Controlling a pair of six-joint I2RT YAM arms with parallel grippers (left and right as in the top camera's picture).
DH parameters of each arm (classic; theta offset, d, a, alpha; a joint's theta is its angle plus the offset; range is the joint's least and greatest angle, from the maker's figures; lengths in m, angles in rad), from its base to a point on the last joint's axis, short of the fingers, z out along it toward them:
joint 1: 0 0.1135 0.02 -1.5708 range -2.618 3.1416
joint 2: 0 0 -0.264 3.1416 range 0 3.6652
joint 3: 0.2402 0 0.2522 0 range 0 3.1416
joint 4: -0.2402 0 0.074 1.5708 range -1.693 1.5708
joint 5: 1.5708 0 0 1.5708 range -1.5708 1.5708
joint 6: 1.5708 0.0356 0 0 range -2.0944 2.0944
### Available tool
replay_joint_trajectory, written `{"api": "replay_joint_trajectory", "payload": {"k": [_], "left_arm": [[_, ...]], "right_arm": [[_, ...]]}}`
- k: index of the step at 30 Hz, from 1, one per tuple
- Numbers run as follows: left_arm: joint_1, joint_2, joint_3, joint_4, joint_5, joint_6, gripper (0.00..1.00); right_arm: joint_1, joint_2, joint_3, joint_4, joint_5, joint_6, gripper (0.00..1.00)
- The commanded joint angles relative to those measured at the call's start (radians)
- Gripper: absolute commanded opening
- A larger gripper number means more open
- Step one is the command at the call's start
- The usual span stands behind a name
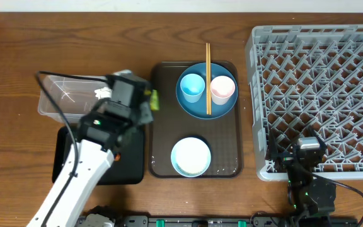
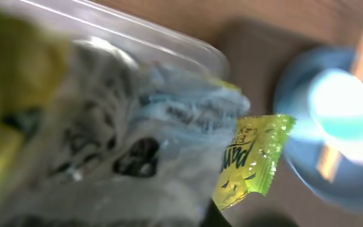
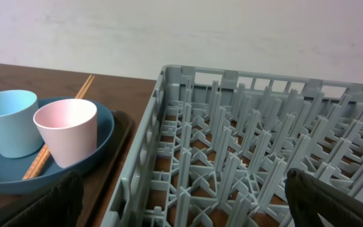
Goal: Sort waste into correct bins and load items into the dishwasher rack
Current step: 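Carry the wrapper over the clear bin and release it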
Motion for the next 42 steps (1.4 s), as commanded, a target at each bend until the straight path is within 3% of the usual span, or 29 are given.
{"api": "replay_joint_trajectory", "payload": {"k": [1, 9, 13, 14, 16, 18, 21, 24, 30, 32, 36, 42], "left_arm": [[0.097, 0.050, 0.019, 0.038, -0.097, 0.010, 0.06], [0.285, 0.235, 0.019, 0.135, -0.097, 0.010, 0.07], [0.338, 0.290, 0.020, 0.148, -0.097, 0.010, 0.17], [0.349, 0.294, 0.020, 0.151, -0.096, 0.010, 0.31], [0.364, 0.289, 0.020, 0.158, -0.092, 0.010, 0.71], [0.371, 0.276, 0.021, 0.166, -0.089, 0.010, 0.84], [0.370, 0.234, 0.030, 0.160, -0.049, 0.010, 0.86], [0.369, 0.154, 0.032, 0.146, 0.094, 0.010, 0.86], [0.351, -0.050, 0.032, 0.006, 0.617, 0.010, 0.85], [0.327, -0.101, 0.032, -0.085, 0.722, 0.010, 0.86], [0.230, -0.177, 0.030, -0.309, 0.744, 0.050, 0.86], [0.059, -0.204, 0.003, -0.470, 0.700, 0.101, 0.86]], "right_arm": [[-0.006, -0.002, -0.001, -0.004, 0.007, -0.005, 0.99], [-0.006, -0.002, -0.001, -0.004, 0.007, -0.005, 0.99], [-0.006, -0.002, -0.001, -0.004, 0.007, -0.005, 0.99], [-0.006, -0.002, -0.001, -0.004, 0.007, -0.005, 0.99], [-0.006, -0.002, -0.001, -0.004, 0.007, -0.005, 0.99], [-0.006, -0.002, -0.001, -0.004, 0.007, -0.005, 0.99], [-0.006, -0.002, -0.001, -0.004, 0.007, -0.005, 0.99], [-0.006, -0.002, -0.001, -0.004, 0.007, -0.005, 0.99], [-0.006, -0.002, -0.001, -0.004, 0.007, -0.005, 0.99], [-0.006, -0.002, -0.001, -0.004, 0.007, -0.005, 0.99], [-0.006, -0.002, -0.001, -0.004, 0.007, -0.005, 0.99], [-0.006, -0.002, -0.001, -0.004, 0.007, -0.005, 0.99]]}}
